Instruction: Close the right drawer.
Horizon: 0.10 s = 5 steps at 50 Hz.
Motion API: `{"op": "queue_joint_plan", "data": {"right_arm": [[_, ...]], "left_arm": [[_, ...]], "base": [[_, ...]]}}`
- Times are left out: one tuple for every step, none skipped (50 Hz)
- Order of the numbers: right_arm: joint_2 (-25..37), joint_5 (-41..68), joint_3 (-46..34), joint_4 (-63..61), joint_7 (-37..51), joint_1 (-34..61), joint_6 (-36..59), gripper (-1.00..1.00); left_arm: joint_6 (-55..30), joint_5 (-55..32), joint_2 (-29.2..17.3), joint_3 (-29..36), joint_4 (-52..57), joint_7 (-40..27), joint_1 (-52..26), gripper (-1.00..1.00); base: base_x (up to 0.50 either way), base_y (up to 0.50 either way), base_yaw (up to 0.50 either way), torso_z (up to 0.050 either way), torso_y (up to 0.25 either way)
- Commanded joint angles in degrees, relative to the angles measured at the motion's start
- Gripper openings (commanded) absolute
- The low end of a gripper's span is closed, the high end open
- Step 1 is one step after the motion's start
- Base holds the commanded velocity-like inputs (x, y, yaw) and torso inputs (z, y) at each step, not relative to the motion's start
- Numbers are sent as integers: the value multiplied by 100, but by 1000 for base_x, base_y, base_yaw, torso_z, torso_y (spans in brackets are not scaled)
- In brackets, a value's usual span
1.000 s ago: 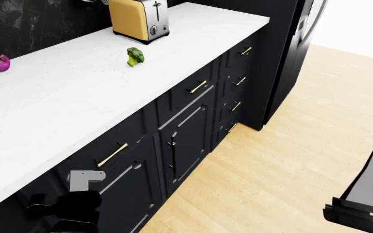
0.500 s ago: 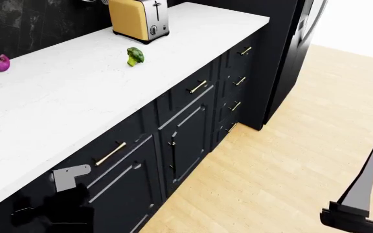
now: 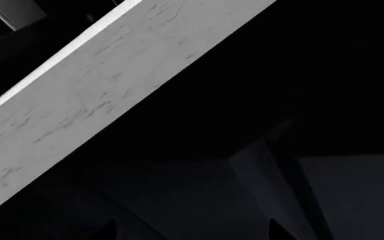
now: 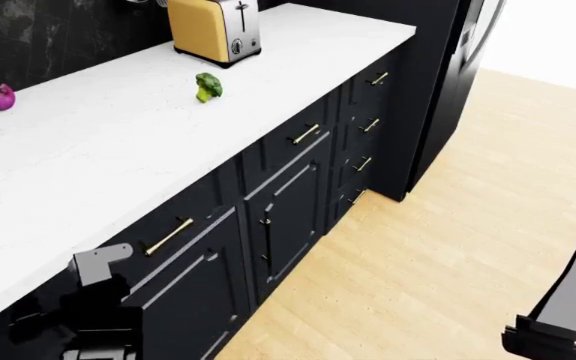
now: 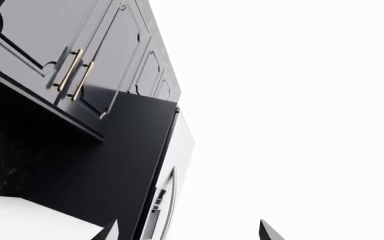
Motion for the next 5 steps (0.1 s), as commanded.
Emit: {"op": "queue_joint_plan", "data": {"right_arm": [[51, -6, 306, 0, 1, -306, -66, 100], [46, 8, 253, 0, 1, -242, -48, 100], [45, 25, 183, 0, 1, -159, -35, 100], [42, 35, 111, 0, 1, -79, -20, 100], [44, 51, 32, 0, 1, 11, -8, 100]], "left_arm": [[-148, 166, -104, 205, 3, -31, -162, 100], [-189, 180, -107, 212, 2, -39, -156, 100], [-233, 170, -118, 190, 2, -67, -151, 100], [-260, 174, -122, 185, 2, -79, -149, 100], [-305, 168, -129, 168, 2, -89, -149, 100]], "base": [[0, 0, 0, 0, 0], [0, 0, 0, 0, 0], [0, 0, 0, 0, 0], [0, 0, 0, 0, 0], [0, 0, 0, 0, 0]]}}
